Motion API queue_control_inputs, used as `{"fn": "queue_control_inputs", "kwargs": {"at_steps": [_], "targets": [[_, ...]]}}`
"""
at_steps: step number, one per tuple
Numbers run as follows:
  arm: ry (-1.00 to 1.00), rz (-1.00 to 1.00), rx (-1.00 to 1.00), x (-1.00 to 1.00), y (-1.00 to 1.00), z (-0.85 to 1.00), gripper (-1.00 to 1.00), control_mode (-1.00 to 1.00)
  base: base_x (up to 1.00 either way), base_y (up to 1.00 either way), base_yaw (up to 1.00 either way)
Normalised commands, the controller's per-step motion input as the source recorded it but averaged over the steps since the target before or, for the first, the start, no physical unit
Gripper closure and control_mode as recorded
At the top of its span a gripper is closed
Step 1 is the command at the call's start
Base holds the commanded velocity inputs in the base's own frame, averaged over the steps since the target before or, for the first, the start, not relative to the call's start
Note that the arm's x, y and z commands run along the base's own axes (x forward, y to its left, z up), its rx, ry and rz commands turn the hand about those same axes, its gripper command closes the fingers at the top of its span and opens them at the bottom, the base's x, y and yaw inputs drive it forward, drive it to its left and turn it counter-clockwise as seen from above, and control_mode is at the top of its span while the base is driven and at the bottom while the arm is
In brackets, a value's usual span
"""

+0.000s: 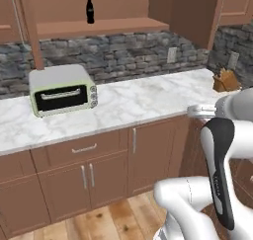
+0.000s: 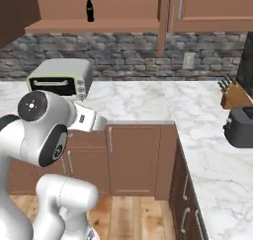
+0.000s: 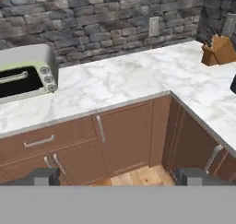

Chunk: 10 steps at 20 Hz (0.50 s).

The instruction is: Sort all alcoholic drinks to one cabinet, and non-alcoholic drinks to the other.

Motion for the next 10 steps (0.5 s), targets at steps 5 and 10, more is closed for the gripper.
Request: {"fn": "queue_control_inputs", "kwargs": {"at_steps": [5,10], "targets": [[0.0,0.0,0.0,0.0,0.0,0.0,-1.0,1.0,-0.19,-0.07,-0.69],[0.0,0.0,0.0,0.0,0.0,0.0,-1.0,1.0,-0.24,-0.18,-0.69]]}}
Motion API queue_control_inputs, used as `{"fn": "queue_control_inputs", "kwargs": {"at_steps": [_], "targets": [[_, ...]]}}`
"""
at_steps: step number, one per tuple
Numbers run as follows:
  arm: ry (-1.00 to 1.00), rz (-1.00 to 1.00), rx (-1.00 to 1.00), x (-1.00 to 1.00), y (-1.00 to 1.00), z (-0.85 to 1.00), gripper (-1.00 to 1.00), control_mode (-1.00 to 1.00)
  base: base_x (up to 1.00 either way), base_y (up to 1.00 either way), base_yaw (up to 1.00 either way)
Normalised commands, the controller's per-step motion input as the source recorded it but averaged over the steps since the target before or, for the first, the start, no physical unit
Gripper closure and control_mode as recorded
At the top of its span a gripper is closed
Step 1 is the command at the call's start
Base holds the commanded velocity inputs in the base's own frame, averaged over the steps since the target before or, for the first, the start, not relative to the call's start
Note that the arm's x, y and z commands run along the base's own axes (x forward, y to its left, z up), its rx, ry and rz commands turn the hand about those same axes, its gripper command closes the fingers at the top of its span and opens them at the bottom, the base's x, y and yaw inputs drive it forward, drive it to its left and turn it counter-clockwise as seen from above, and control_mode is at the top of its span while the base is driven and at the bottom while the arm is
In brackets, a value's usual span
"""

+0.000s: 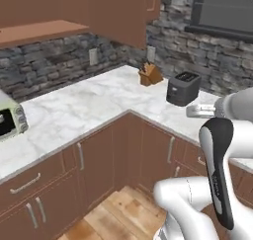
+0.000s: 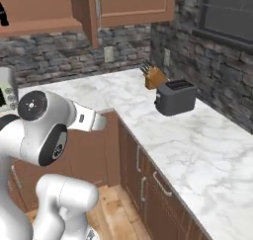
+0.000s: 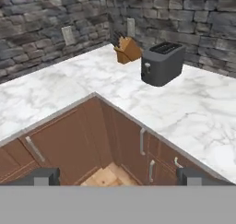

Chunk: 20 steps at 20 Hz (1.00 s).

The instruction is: Sort all alcoholic drinks to one cabinet, and non-alcoholic drinks to the other.

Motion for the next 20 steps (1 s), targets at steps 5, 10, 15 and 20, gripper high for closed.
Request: {"fn": "queue_control_inputs", "kwargs": {"at_steps": [5,10,15,20], "targets": [[0.0,0.0,0.0,0.0,0.0,0.0,-1.0,1.0,-0.25,-0.05,-0.76],[0.0,0.0,0.0,0.0,0.0,0.0,-1.0,1.0,-0.16,0.0,-0.81],[0.0,0.0,0.0,0.0,0.0,0.0,-1.0,1.0,-0.07,-0.01,-0.82],[0.0,0.0,0.0,0.0,0.0,0.0,-1.0,1.0,-0.05,-0.07,-0.83]]}}
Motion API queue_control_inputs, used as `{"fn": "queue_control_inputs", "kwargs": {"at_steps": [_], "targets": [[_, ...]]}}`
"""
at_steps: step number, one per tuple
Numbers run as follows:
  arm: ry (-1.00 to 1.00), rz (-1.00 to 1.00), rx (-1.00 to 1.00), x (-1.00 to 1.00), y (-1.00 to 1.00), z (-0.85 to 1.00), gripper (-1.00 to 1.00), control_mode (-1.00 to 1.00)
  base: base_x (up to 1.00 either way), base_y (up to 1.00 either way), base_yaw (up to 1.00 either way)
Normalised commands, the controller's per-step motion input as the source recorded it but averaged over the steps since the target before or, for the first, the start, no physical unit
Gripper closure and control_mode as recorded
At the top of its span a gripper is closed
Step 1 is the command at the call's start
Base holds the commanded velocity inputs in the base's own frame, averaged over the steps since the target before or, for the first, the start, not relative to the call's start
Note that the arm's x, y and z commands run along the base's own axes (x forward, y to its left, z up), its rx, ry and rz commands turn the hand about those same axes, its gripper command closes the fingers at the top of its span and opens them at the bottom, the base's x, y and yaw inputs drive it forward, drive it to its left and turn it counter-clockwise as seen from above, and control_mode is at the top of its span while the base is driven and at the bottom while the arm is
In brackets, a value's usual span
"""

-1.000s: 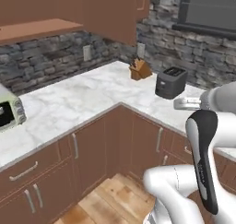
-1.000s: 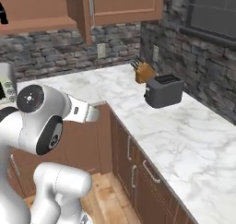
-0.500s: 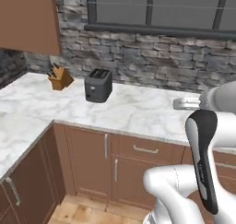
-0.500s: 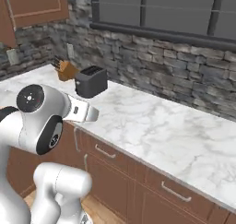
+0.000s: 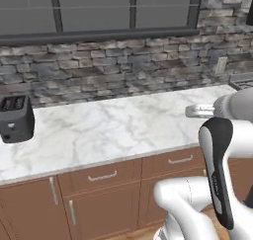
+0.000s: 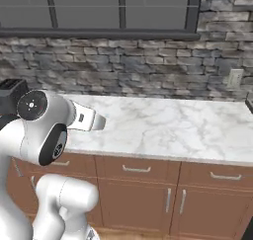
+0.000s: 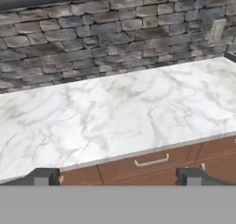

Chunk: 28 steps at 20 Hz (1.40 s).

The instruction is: Sort all alcoholic drinks to one cabinet, and non-alcoholic drinks to the other.

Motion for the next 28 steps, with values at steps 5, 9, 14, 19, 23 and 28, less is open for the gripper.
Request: {"fn": "queue_control_inputs", "kwargs": {"at_steps": [5,9,14,19,23,28], "targets": [[0.0,0.0,0.0,0.0,0.0,0.0,-1.0,1.0,-0.01,-0.15,-0.83],[0.0,0.0,0.0,0.0,0.0,0.0,-1.0,1.0,0.0,-0.22,-0.82],[0.0,0.0,0.0,0.0,0.0,0.0,-1.0,1.0,0.0,-0.26,-0.81],[0.0,0.0,0.0,0.0,0.0,0.0,-1.0,1.0,0.15,-0.13,-0.76],[0.0,0.0,0.0,0.0,0.0,0.0,-1.0,1.0,0.25,-0.16,-0.71],[0.0,0.0,0.0,0.0,0.0,0.0,-1.0,1.0,0.36,-0.2,-0.65]]}}
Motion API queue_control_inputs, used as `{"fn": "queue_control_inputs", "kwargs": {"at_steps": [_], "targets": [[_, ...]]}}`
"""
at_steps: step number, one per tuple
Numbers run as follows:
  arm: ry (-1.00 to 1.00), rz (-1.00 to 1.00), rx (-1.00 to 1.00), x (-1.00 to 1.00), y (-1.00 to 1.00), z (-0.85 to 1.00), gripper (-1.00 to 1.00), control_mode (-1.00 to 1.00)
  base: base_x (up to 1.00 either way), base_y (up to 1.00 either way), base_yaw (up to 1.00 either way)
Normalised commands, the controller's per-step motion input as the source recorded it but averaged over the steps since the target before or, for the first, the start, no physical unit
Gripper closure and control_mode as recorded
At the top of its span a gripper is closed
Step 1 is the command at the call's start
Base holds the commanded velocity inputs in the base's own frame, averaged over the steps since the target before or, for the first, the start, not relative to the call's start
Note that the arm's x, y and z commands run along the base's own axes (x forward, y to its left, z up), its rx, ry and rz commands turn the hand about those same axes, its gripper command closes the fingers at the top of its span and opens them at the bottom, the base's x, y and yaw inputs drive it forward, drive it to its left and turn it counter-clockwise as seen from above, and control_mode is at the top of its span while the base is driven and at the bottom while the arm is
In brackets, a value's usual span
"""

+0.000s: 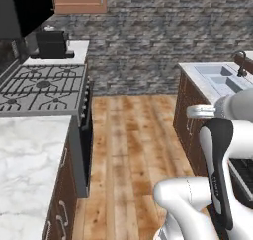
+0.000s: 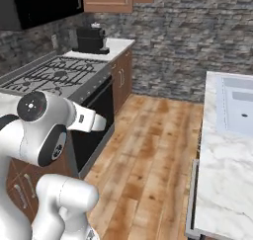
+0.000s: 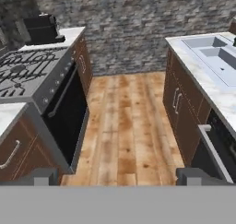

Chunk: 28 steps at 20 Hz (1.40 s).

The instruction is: Sort all alcoholic drinks to one cabinet, and non-alcoholic drinks to the other.

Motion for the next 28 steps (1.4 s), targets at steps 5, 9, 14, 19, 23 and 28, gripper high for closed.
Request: {"fn": "queue_control_inputs", "kwargs": {"at_steps": [5,9,14,19,23,28], "targets": [[0.0,0.0,0.0,0.0,0.0,0.0,-1.0,1.0,0.94,-0.03,-0.42],[0.0,0.0,0.0,0.0,0.0,0.0,-1.0,1.0,1.0,-0.12,-0.25],[0.0,0.0,0.0,0.0,0.0,0.0,-1.0,1.0,1.0,0.0,-0.17],[0.0,0.0,0.0,0.0,0.0,0.0,-1.0,1.0,1.0,0.0,-0.13],[0.0,0.0,0.0,0.0,0.0,0.0,-1.0,1.0,1.0,0.0,-0.12],[0.0,0.0,0.0,0.0,0.0,0.0,-1.0,1.0,1.0,0.0,-0.11]]}}
